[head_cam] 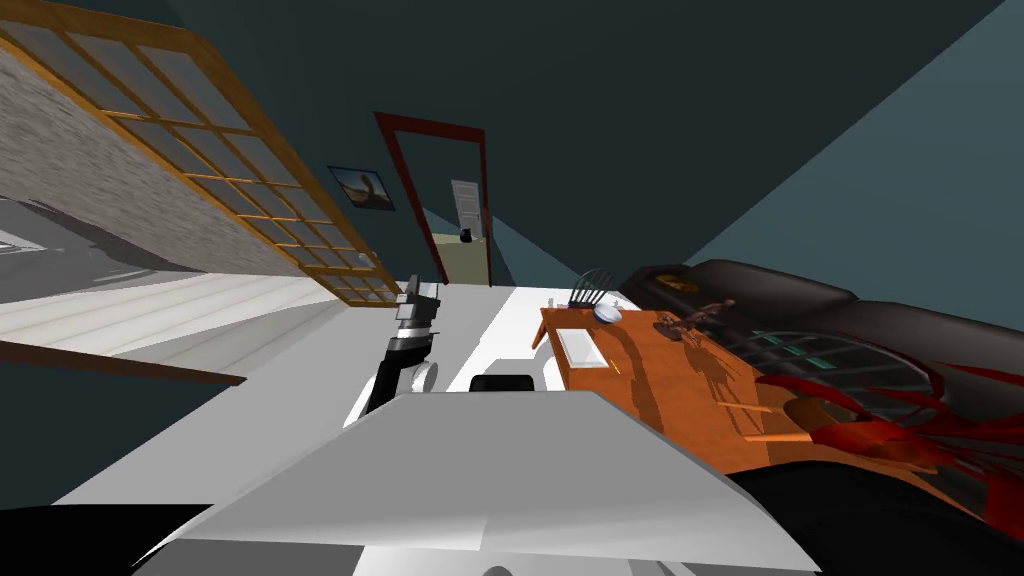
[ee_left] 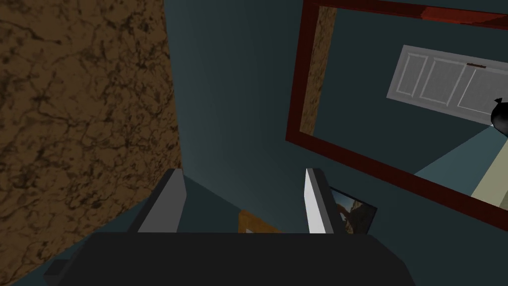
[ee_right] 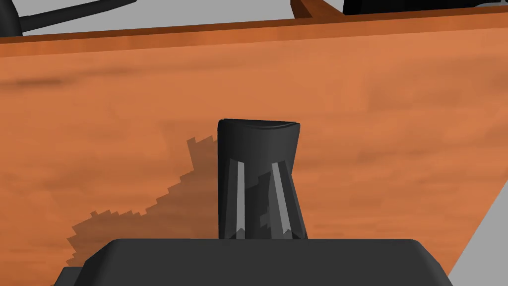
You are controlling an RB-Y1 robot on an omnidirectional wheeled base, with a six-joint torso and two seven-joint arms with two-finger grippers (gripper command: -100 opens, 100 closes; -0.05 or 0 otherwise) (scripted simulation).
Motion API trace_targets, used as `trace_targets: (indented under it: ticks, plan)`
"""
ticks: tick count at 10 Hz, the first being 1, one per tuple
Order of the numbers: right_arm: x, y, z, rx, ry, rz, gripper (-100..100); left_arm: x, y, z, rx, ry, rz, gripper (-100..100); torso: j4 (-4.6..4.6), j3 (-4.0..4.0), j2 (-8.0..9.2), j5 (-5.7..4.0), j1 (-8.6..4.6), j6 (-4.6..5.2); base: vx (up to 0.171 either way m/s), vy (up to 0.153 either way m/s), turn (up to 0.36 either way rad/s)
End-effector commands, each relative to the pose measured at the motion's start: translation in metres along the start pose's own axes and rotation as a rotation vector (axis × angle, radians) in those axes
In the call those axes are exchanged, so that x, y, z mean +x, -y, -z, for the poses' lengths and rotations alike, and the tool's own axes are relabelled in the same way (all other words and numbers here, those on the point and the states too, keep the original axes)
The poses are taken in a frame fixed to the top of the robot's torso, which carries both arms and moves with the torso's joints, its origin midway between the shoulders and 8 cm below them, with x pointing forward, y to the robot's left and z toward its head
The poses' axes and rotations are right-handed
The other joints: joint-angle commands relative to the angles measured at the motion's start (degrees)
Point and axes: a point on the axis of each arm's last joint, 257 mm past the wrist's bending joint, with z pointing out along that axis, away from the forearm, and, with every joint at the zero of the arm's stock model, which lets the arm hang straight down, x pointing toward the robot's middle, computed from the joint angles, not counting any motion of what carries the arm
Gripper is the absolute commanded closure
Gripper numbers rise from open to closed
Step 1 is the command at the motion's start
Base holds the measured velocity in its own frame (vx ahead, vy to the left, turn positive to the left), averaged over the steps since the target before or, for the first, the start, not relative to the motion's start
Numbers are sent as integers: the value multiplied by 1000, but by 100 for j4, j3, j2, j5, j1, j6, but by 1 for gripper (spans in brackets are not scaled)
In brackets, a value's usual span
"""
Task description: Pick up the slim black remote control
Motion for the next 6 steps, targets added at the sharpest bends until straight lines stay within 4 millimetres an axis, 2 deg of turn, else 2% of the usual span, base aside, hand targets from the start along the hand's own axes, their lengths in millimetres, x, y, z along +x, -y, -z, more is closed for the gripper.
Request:
trace_targets:
  ticks: [1,4,5,6]
  plan:
    - [1,-2,5,6,4,41,100,0,0,0,0,0,0,0,0,0,0,0,0,0,102,-46,-197]
    - [-4,-2,10,15,17,74,100,0,0,0,0,0,0,0,-4,-3,-3,2,9,6,99,-19,-124]
    - [-1,-3,9,14,11,67,100,0,0,0,0,0,0,0,-2,-2,-2,3,11,-4,37,-4,-2]
    - [-2,-2,9,15,13,69,0,0,0,0,0,0,0,0,0,6,14,3,12,-5,8,-1,3]
